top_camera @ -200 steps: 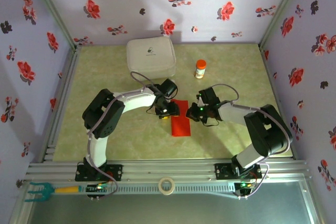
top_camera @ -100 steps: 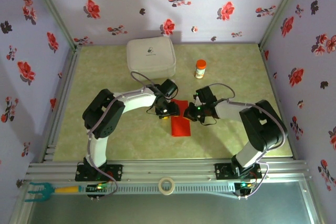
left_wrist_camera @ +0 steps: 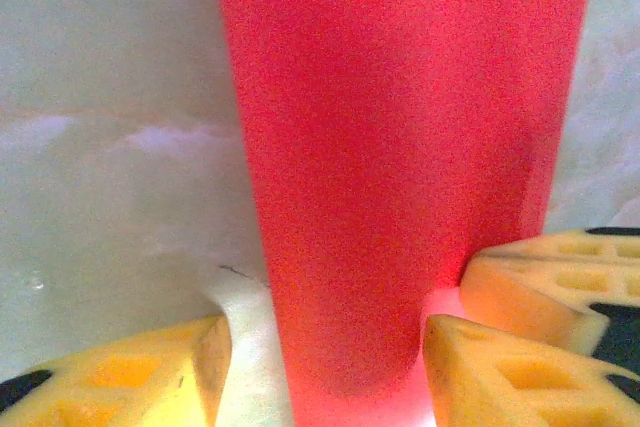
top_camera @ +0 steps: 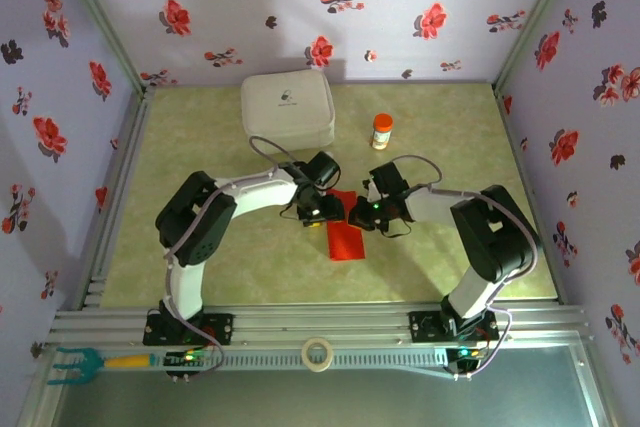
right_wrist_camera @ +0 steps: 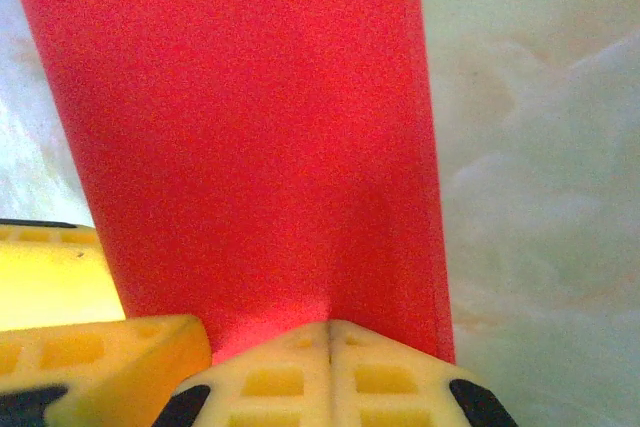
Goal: Fold a paper plane with a square sheet of paper (pick it up from the middle)
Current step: Hold the square sheet of paper at the center of the table, then first fold the square sheet of paper in half at the center of the table.
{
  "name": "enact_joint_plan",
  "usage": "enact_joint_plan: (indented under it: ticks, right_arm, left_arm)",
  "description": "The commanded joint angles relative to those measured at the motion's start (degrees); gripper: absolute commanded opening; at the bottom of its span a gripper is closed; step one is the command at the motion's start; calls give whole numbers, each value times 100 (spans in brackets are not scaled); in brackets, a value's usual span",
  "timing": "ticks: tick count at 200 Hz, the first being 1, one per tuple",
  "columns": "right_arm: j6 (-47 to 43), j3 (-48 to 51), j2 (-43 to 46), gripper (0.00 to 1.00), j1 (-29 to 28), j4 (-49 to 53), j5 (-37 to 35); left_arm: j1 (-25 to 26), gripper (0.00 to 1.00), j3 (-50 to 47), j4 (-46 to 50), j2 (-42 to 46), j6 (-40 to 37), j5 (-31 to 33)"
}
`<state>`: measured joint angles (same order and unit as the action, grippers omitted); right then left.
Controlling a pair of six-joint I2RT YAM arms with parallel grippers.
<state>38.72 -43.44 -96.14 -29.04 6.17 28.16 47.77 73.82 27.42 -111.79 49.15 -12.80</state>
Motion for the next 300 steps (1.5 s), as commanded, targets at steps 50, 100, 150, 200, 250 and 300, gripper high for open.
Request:
enact_joint_plan:
  ticks: [50,100,150,200,250,300]
  right_arm:
    - [-532,-141,-467,0,3,859,-414]
    - [-448,-108,-439,0,12,845,-471]
    - [-409,-86,-464,0,12,839,-479]
    - [-400,-77,-451,0,12,842,-489]
    - [-343,-45,-476,0,12,813,-489]
    - [-325,-39,-475,0,12,806,-501]
  left_arm:
    - [-361,44,-1188,-1822,1491,279,-331]
    - [-418,12,-1517,-3366,1003,768,-1320]
    - [-486,0,-1745,-3684,607,945,-1401]
    - [-558,0,-2094,-4163,341,1045,-1446]
    - [-715,0,-2629,-4410,193,988,-1372]
    - [-786,0,-2629,-4253,198,943,-1321]
